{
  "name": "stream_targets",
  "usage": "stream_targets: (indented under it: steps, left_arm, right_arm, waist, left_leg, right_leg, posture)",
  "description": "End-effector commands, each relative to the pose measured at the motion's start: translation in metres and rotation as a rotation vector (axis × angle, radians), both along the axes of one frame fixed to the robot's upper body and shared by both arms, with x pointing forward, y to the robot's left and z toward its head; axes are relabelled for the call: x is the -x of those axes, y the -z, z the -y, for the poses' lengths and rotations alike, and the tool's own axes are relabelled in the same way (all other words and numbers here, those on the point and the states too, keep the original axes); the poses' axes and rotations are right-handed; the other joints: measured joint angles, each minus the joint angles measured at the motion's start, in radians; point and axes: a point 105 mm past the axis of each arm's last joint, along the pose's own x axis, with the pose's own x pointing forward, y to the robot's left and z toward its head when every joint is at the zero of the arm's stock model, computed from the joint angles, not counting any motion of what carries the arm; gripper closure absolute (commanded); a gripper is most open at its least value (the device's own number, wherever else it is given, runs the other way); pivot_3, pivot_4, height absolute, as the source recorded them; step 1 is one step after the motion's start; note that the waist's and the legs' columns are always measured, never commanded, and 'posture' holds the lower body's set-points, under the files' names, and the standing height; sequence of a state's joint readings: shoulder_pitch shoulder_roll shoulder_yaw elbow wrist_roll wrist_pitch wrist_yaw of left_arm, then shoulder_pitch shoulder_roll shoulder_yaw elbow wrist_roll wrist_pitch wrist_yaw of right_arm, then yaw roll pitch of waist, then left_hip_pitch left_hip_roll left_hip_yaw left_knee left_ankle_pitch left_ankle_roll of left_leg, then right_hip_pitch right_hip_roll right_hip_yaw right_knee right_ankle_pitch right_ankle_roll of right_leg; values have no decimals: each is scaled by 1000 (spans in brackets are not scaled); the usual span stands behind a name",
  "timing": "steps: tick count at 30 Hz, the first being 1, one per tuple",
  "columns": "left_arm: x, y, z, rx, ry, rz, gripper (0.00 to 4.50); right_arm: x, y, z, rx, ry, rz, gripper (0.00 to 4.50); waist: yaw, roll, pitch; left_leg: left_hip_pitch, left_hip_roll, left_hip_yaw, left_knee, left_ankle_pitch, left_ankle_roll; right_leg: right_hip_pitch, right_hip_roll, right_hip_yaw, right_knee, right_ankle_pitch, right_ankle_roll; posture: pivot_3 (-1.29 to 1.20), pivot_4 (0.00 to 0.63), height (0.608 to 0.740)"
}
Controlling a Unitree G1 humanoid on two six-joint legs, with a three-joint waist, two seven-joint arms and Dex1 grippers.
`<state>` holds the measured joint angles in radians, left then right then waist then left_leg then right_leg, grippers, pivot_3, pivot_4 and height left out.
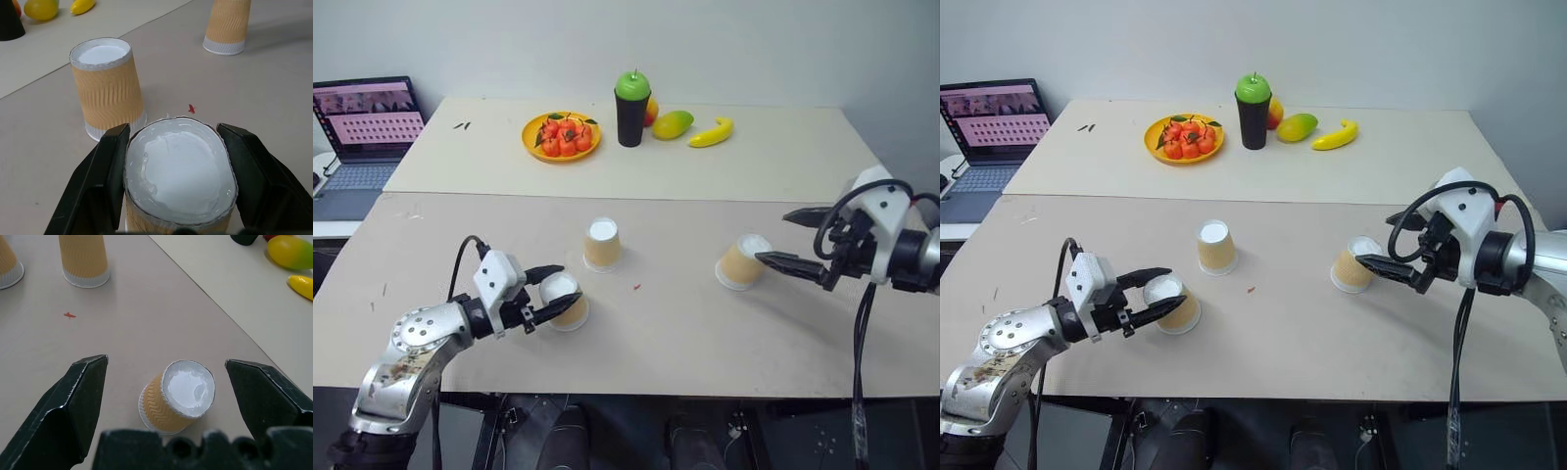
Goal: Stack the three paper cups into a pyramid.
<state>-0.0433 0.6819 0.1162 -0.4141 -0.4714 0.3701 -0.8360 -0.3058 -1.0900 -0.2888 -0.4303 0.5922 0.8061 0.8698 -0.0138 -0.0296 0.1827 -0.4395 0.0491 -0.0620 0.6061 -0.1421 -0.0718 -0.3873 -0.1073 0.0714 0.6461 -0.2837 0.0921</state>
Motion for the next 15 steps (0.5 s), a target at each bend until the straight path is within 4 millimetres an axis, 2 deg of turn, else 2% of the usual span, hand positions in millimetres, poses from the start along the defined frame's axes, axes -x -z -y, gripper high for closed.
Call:
stream_targets:
  steps: [1,3,7,15]
  left_arm:
    - [-7,-15,9,-13,35,73,1871]
    - [-15,-23,17,-8,53,91,1871]
    - [-25,-48,48,24,183,137,1871]
    - [-42,-55,83,19,391,71,1871]
  right_arm:
    - [2,-18,2,15,13,73,0]
    - [2,-19,2,13,14,76,0]
    - [3,-18,1,6,20,84,0]
    - [9,-17,0,-19,51,104,0]
  waist:
    - [1,0,0]
    - [1,0,0]
    - [3,0,0]
    - [-7,0,0]
  left_leg:
    - [0,0,0,0,0,0]
    - [0,0,0,0,0,0]
    - [0,0,0,1,0,0]
    - [0,0,0,1,0,1]
  right_leg:
    - [0,0,0,0,0,0]
    - [0,0,0,0,0,0]
    - [1,0,0,0,0,1]
    - [0,0,0,1,1,1]
  posture:
    - [0,150,735]
    - [0,150,735]
    - [0,150,735]
    - [0,150,735]
